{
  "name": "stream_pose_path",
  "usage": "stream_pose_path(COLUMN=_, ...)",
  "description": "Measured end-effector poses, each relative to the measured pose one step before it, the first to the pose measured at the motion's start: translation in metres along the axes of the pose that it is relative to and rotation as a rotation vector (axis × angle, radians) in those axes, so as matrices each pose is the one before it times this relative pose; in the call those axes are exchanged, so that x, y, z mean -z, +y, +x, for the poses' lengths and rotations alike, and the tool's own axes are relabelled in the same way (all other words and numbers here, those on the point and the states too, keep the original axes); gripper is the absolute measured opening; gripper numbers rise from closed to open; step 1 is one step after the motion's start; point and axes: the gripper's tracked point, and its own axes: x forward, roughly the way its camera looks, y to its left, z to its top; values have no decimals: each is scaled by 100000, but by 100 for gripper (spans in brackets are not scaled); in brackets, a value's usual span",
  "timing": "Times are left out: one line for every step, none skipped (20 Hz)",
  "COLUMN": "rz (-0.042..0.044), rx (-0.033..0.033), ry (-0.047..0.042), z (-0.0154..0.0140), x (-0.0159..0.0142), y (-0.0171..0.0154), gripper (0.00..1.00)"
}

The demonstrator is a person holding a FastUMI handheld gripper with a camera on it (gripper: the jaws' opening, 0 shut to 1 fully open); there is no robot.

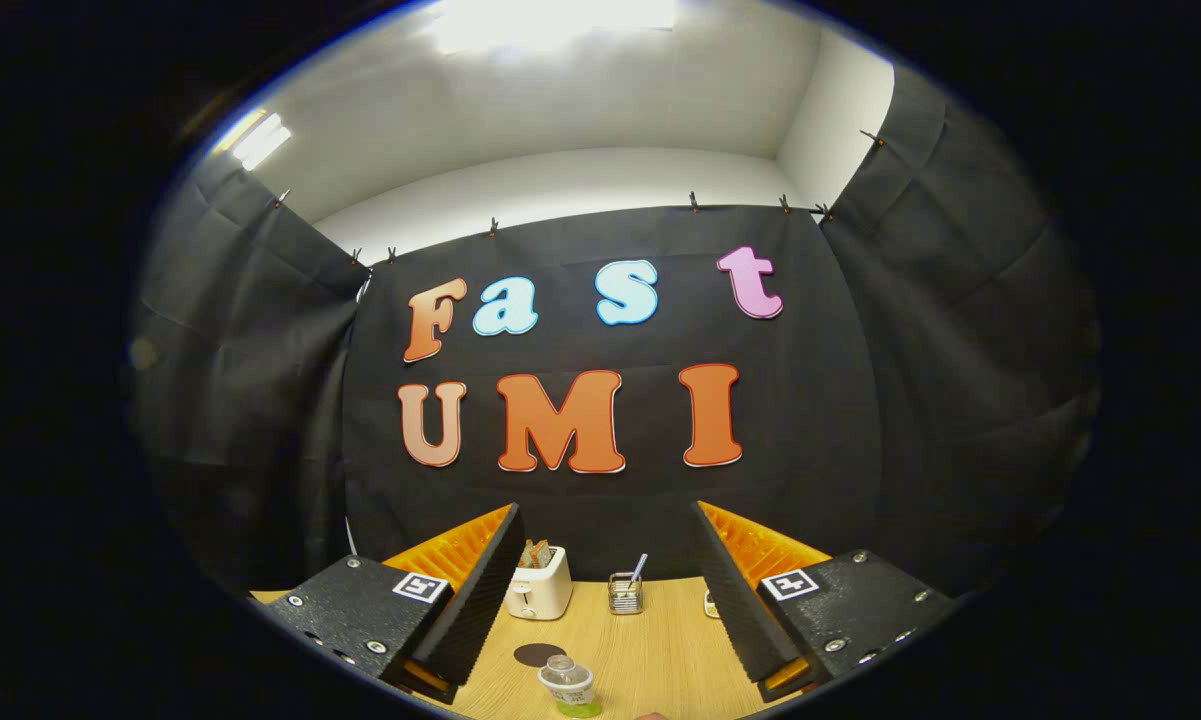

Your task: Take the bottle from table, then pour the juice into the cup, finally place the bottle on the coaster

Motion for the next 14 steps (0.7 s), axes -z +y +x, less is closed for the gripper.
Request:
stream_pose_path(rz=878, rx=-651, ry=170, z=-75, x=176, y=54, gripper=98)
stream_pose_path(rz=387, rx=-284, ry=-459, z=72, x=-115, y=-64, gripper=98)
stream_pose_path(rz=31, rx=222, ry=-438, z=30, x=30, y=-87, gripper=98)
stream_pose_path(rz=-36, rx=431, ry=-117, z=97, x=163, y=-106, gripper=98)
stream_pose_path(rz=-119, rx=24, ry=226, z=1, x=267, y=180, gripper=98)
stream_pose_path(rz=75, rx=-339, ry=599, z=107, x=314, y=254, gripper=98)
stream_pose_path(rz=142, rx=-669, ry=1008, z=-44, x=422, y=332, gripper=98)
stream_pose_path(rz=44, rx=-765, ry=1023, z=-82, x=476, y=349, gripper=98)
stream_pose_path(rz=-259, rx=-698, ry=562, z=-21, x=451, y=216, gripper=98)
stream_pose_path(rz=-344, rx=65, ry=226, z=-27, x=467, y=112, gripper=98)
stream_pose_path(rz=-616, rx=-109, ry=171, z=-127, x=584, y=99, gripper=98)
stream_pose_path(rz=-620, rx=-589, ry=-297, z=-45, x=635, y=263, gripper=98)
stream_pose_path(rz=-616, rx=-1163, ry=-243, z=-118, x=646, y=469, gripper=98)
stream_pose_path(rz=-505, rx=-1150, ry=555, z=95, x=916, y=421, gripper=98)
